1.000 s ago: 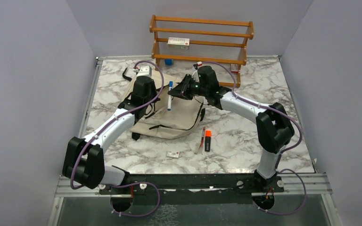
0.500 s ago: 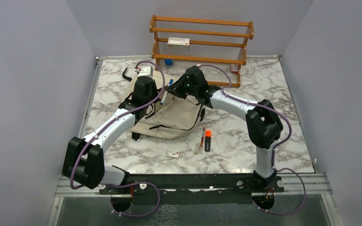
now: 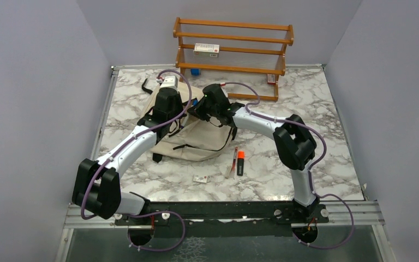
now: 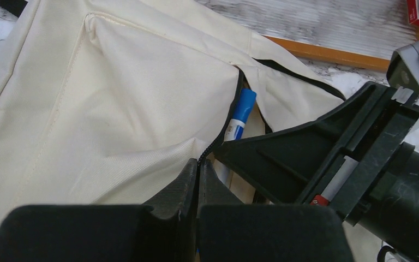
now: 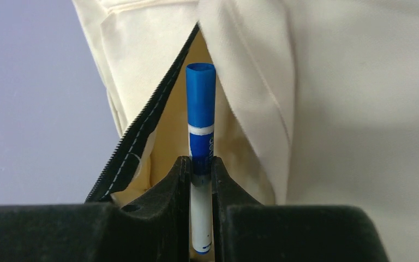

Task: Pack the student bag
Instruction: Place the stationery in the student bag, then pick up the stationery from the center of the board.

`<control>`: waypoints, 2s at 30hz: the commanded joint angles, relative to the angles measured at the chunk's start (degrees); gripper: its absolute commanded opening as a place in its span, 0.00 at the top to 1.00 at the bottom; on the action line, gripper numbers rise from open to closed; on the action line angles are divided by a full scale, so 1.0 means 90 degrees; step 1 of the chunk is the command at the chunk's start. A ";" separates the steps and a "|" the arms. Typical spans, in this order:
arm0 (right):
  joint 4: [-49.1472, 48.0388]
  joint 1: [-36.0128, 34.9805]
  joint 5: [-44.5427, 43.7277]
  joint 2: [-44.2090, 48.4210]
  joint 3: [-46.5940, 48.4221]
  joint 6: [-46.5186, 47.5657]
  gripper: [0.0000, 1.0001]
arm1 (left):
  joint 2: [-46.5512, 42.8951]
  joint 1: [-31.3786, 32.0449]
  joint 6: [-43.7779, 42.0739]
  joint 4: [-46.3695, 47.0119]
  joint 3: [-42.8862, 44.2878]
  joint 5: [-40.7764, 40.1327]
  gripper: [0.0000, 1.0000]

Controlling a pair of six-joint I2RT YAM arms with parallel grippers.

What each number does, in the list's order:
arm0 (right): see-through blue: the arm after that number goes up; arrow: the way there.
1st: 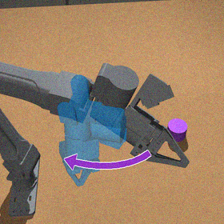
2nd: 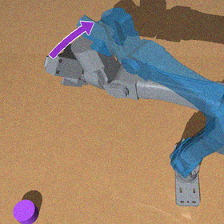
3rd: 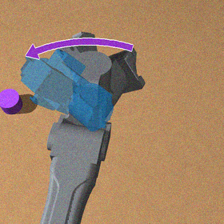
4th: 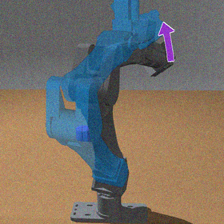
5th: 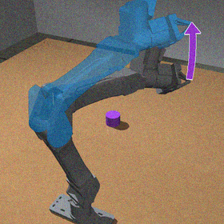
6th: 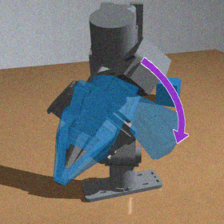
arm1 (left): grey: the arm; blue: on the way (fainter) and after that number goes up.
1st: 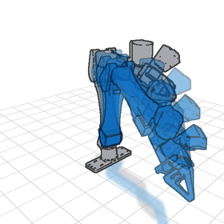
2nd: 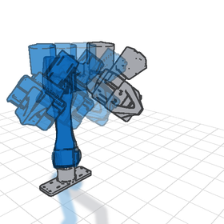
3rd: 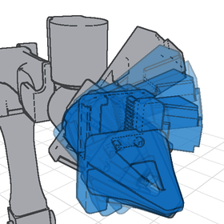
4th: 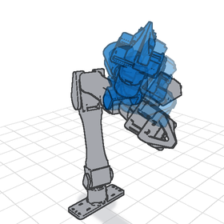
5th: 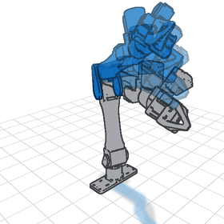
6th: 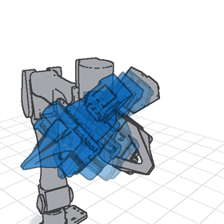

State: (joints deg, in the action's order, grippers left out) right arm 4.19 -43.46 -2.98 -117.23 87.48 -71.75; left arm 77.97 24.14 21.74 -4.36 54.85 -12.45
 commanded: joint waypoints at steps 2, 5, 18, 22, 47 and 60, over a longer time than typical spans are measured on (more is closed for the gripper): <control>-0.0400 -0.0142 0.0696 -0.0497 0.0529 0.0366 0.99 | -0.0112 0.0052 -0.0127 0.0162 0.0264 0.0086 1.00; -0.0720 -0.0142 0.0980 -0.0722 0.0752 0.0586 0.95 | -0.0131 0.0062 -0.0145 0.0162 0.0254 0.0104 1.00; -0.0672 -0.0142 0.0186 0.0276 0.0132 0.1718 0.55 | -0.0138 0.0062 -0.0226 0.0128 0.0262 0.0039 1.00; -0.0835 -0.0142 -0.0145 0.1212 -0.0844 0.2391 0.57 | -0.0103 0.0057 -0.0279 0.0089 0.0309 -0.0044 1.00; 0.3377 -0.0146 -0.1110 0.4310 -0.4059 0.3440 0.55 | 0.0188 0.0052 -0.0440 -0.0135 0.0551 -0.0658 1.00; 0.3017 -0.0234 -0.0480 0.3641 -0.4278 0.3387 0.49 | 0.0134 0.0052 -0.0364 0.0035 0.0304 -0.0602 1.00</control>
State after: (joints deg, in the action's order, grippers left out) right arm 31.46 -45.01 -9.78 -83.09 48.88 -40.51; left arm 79.50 24.58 17.87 -6.55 57.49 -16.56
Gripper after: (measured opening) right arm 0.496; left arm 0.008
